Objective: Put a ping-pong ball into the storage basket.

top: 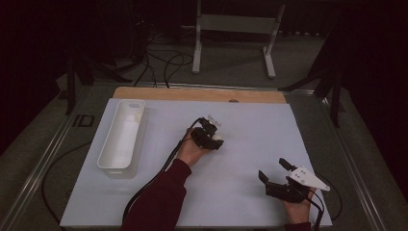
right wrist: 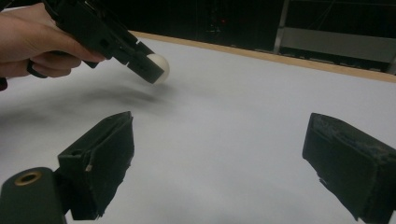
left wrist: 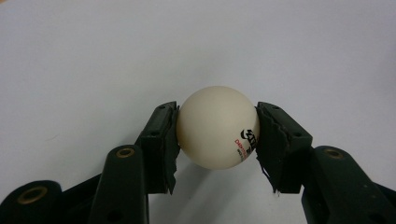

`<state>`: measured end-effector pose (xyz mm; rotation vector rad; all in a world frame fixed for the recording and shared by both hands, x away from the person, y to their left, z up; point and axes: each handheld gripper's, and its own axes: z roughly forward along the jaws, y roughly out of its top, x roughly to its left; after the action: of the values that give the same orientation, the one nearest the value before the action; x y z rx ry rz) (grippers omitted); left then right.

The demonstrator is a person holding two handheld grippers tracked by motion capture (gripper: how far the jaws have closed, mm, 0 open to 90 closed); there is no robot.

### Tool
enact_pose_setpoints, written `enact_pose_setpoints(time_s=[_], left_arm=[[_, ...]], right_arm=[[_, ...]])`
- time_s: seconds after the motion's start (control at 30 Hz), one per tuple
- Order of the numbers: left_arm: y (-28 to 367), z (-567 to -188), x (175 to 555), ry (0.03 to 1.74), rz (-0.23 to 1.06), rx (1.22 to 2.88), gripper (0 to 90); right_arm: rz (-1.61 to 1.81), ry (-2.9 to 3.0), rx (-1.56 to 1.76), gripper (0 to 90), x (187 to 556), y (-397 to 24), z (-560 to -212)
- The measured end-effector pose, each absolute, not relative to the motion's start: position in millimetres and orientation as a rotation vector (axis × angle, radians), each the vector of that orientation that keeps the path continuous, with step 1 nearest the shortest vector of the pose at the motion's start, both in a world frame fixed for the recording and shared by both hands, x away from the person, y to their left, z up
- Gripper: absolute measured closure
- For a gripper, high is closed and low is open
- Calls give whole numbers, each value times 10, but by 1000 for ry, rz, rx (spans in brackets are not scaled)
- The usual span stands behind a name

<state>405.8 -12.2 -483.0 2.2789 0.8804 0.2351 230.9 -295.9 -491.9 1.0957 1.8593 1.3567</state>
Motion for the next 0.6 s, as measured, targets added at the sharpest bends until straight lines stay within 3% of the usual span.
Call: enact_pose_setpoints(time_s=[0.6], left_arm=[[-68, -4728, 4027, 878, 221, 2271, 515]], right_arm=[[1356, 1858, 1098, 88, 2309, -2961, -4918]])
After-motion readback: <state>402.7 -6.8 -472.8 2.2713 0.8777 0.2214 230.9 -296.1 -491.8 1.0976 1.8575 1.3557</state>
